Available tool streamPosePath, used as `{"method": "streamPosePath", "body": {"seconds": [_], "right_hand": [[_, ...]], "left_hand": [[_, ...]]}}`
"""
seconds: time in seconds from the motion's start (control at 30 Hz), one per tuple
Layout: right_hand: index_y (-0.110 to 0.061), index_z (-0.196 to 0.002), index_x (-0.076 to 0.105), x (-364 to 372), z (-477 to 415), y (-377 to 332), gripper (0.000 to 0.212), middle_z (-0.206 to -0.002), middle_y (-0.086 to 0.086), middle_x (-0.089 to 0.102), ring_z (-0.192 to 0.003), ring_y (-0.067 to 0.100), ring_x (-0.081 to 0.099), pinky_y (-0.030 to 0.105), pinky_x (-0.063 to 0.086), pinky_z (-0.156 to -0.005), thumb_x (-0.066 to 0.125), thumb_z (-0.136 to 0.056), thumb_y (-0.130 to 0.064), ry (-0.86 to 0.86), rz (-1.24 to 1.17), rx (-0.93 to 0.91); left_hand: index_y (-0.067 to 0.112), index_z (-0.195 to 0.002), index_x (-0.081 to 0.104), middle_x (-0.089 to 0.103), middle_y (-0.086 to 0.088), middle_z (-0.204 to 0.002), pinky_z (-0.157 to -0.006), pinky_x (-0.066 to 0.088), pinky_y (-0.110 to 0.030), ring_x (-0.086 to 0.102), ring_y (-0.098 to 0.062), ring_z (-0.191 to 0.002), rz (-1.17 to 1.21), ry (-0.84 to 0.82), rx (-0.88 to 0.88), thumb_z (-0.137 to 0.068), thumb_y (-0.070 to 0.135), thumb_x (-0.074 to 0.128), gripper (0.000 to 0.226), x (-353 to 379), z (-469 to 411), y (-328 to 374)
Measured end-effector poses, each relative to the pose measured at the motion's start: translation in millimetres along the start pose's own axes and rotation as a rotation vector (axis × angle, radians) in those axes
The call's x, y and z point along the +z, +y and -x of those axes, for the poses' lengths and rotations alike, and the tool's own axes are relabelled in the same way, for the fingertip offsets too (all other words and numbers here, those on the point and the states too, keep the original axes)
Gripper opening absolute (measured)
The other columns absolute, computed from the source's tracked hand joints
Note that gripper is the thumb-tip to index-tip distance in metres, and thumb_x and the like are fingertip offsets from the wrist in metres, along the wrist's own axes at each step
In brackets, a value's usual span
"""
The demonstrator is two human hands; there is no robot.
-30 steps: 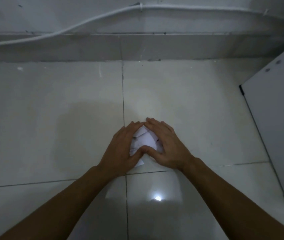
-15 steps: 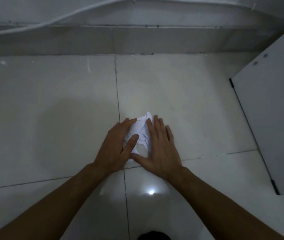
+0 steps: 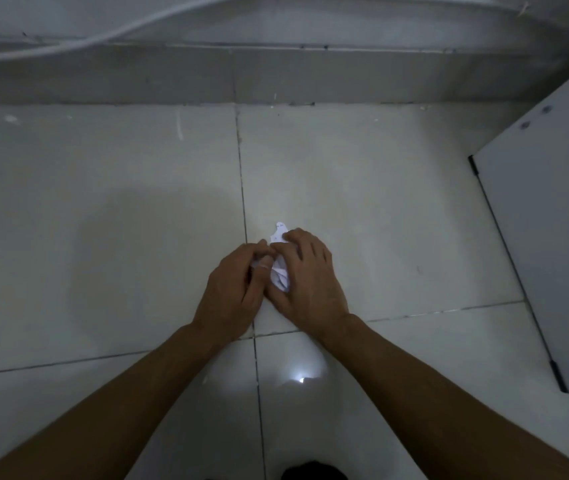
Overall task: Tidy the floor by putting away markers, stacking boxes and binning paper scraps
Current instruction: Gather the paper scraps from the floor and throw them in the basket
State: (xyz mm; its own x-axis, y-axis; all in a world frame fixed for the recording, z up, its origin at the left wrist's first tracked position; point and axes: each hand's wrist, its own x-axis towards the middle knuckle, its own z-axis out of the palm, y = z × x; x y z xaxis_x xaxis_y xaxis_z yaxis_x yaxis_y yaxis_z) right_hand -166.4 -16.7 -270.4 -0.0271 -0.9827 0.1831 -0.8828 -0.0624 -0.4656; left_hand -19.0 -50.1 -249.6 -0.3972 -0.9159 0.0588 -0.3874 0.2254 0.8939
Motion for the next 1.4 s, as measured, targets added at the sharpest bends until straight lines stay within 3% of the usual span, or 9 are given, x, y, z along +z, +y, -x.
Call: {"method": "streamPosePath", "body": {"seconds": [0.17,0.33,0.53,0.67,0.77,0.97,1.1,1.3,1.4], "right_hand": [[-0.01,-0.111,0.068,-9,1,-5,0.033,-0.104,0.009,0.065,-0.093,0.026,0.058,0.035,0.047,-0.08,0.067,-0.085,-0.029,0.05,0.133,-0.087],[-0.008,-0.097,0.069,-10,2,-9,0.03,-0.085,0.008,0.067,-0.069,0.025,0.059,0.03,0.053,-0.058,0.082,-0.072,-0.015,0.085,0.147,-0.092],[-0.006,-0.114,0.066,-20,-15,-2,0.026,-0.101,0.006,0.07,-0.084,0.01,0.062,0.016,0.045,-0.076,0.057,-0.092,-0.016,0.16,-0.241,0.137],[-0.011,-0.111,0.064,-30,-16,-2,0.017,-0.097,-0.003,0.067,-0.086,0.008,0.062,0.02,0.048,-0.077,0.051,-0.102,-0.018,0.291,-0.403,0.285],[-0.015,-0.11,0.063,-30,-10,0,0.018,-0.096,-0.005,0.066,-0.086,0.01,0.063,0.024,0.051,-0.077,0.049,-0.103,-0.023,0.265,-0.389,0.306],[-0.014,-0.097,0.064,-31,4,5,0.017,-0.082,-0.011,0.059,-0.073,0.0,0.052,0.016,0.041,-0.068,0.053,-0.101,-0.026,0.197,-0.256,0.209],[-0.015,-0.109,0.066,-19,12,8,0.043,-0.088,0.007,0.072,-0.075,0.008,0.061,0.03,0.055,-0.062,0.034,-0.105,-0.045,0.146,-0.121,0.016],[-0.01,-0.076,0.067,-8,20,11,0.068,-0.063,0.006,0.061,-0.049,0.019,0.057,0.024,0.05,-0.048,0.028,-0.102,-0.058,0.18,0.018,-0.151],[-0.001,-0.077,0.067,-4,15,14,0.075,-0.065,0.014,0.063,-0.05,0.028,0.06,0.039,0.056,-0.049,0.025,-0.103,-0.058,0.107,-0.118,-0.129]], "left_hand": [[0.008,-0.111,0.059,0.066,-0.002,-0.104,-0.085,0.047,-0.019,0.063,-0.009,-0.097,0.089,0.088,0.032,-0.1,0.032,0.036,0.035,-4,1,3],[0.009,-0.126,0.053,0.06,-0.002,-0.118,-0.098,0.045,-0.024,0.058,-0.009,-0.111,0.076,0.115,0.018,-0.1,0.034,0.035,0.04,-3,1,-2],[0.015,-0.126,0.053,0.059,0.004,-0.118,-0.097,0.045,-0.021,0.056,-0.001,-0.108,0.009,0.103,-0.015,-0.102,0.028,0.038,0.031,-4,5,4],[0.016,-0.131,0.058,0.059,-0.003,-0.132,-0.103,0.039,-0.032,0.051,-0.019,-0.12,-0.325,0.048,0.085,-0.097,0.026,0.049,0.036,-6,10,-7],[0.019,-0.121,0.068,0.063,-0.002,-0.127,-0.092,0.04,-0.033,0.053,-0.024,-0.111,-0.486,0.044,0.123,-0.093,0.026,0.058,0.03,-11,9,-13],[0.012,-0.102,0.076,0.069,-0.005,-0.096,-0.075,0.034,-0.016,0.059,-0.023,-0.084,-0.432,0.05,0.166,-0.088,0.012,0.07,0.015,-9,1,-5],[0.013,-0.1,0.077,0.07,-0.005,-0.092,-0.075,0.048,-0.025,0.063,-0.021,-0.081,-0.405,0.064,0.153,-0.089,0.017,0.066,0.016,-7,-1,-7],[0.005,-0.108,0.073,0.071,-0.01,-0.09,-0.076,0.054,-0.029,0.067,-0.023,-0.077,-0.364,0.085,0.13,-0.088,0.014,0.063,0.024,-7,1,0],[0.008,-0.108,0.072,0.071,-0.007,-0.089,-0.075,0.056,-0.032,0.064,-0.018,-0.074,-0.344,0.089,0.104,-0.085,0.008,0.07,0.023,-9,0,2]]}}
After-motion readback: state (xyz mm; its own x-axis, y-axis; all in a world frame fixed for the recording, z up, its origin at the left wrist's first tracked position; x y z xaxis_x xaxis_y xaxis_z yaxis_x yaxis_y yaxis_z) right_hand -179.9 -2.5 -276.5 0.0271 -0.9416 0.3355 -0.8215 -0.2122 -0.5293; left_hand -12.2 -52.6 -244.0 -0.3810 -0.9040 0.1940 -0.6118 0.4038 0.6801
